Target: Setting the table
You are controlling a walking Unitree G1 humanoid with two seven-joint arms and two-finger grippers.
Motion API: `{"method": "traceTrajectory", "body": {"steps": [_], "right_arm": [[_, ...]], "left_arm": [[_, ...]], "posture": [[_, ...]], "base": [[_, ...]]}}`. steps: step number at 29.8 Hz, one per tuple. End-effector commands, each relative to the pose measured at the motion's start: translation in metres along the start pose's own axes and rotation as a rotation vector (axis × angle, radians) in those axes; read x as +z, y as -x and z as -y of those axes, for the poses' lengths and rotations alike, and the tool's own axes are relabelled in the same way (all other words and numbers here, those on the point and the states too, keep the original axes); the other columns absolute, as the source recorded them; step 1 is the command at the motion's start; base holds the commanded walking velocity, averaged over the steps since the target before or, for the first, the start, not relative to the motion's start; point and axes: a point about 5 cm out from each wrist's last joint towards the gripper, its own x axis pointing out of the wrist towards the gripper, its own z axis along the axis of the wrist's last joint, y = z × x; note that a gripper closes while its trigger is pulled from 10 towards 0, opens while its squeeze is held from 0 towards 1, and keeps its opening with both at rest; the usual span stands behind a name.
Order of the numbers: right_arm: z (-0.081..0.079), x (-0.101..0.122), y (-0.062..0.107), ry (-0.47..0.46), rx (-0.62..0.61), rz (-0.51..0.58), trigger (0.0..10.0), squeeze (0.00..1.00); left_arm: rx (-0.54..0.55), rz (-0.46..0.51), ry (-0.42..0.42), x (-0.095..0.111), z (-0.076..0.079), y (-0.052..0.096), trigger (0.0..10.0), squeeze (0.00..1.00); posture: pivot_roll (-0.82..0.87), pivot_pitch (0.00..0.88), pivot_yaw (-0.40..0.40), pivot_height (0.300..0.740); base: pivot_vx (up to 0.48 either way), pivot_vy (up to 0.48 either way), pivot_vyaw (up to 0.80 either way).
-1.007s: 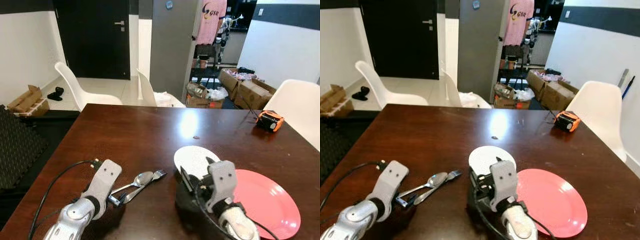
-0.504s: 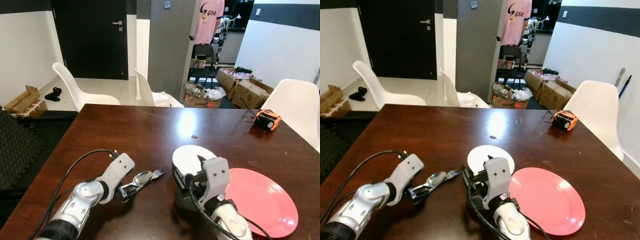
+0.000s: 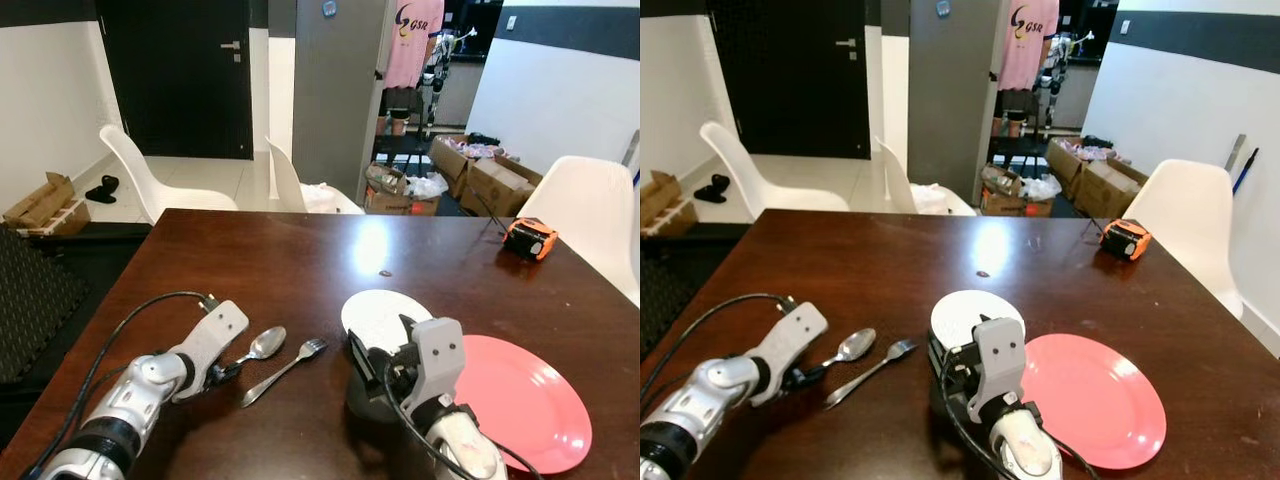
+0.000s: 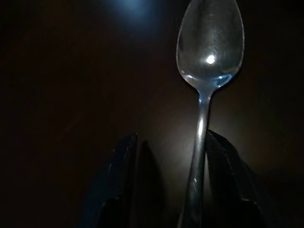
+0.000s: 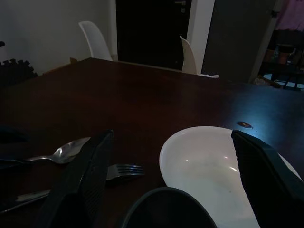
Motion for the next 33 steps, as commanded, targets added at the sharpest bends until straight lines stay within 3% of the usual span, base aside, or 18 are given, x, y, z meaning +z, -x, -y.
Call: {"method": "traceTrajectory", "body": {"steps": [1,10,19,21,24,25,29,33], "right_arm": [[0.003,-0.002,0.004,-0.017,-0.018,-0.014,10.0,0.00],[0.004,-0.002,0.003,-0.023,-0.024,-0.020,10.0,0.00],[0.004,-0.003,0.002,-0.028,-0.031,-0.019,10.0,0.00],[0.004,-0.003,0.001,-0.030,-0.034,-0.018,10.0,0.00],[0.004,-0.002,0.001,-0.030,-0.036,-0.017,10.0,0.00],[0.004,-0.002,0.001,-0.030,-0.037,-0.016,10.0,0.00],[0.002,-0.001,0.000,-0.032,-0.036,-0.011,10.0,0.00],[-0.003,0.001,-0.004,-0.042,-0.022,-0.002,10.0,0.00]], "left_arm": [[-0.053,-0.155,0.027,-0.041,0.015,0.002,0.0,0.00],[-0.063,-0.141,0.055,-0.049,0.023,0.003,0.0,0.00],[-0.047,-0.080,0.132,-0.046,0.025,0.004,0.0,0.00],[-0.029,0.003,0.223,-0.034,0.019,0.006,0.0,0.00],[0.010,0.078,0.294,-0.023,0.011,0.011,0.0,0.00],[0.043,0.115,0.330,-0.017,0.005,0.014,10.0,0.00],[0.117,0.196,0.430,-0.001,-0.010,0.029,10.0,0.00],[0.185,0.232,0.424,0.007,-0.010,0.044,10.0,0.00]], "posture": [[-0.01,0.084,0.046,0.740],[0.00,0.085,0.041,0.740],[0.00,0.081,0.042,0.740],[0.00,0.079,0.044,0.740],[0.00,0.078,0.045,0.740],[0.00,0.077,0.046,0.740],[0.00,0.073,0.044,0.740],[0.01,0.069,0.043,0.740]], "base": [[0.000,0.000,0.00],[0.000,0.000,0.00],[0.000,0.000,0.00],[0.000,0.000,0.00],[0.000,0.000,0.00],[0.000,0.000,0.00],[0.000,0.000,0.00],[0.000,0.000,0.00]]}}
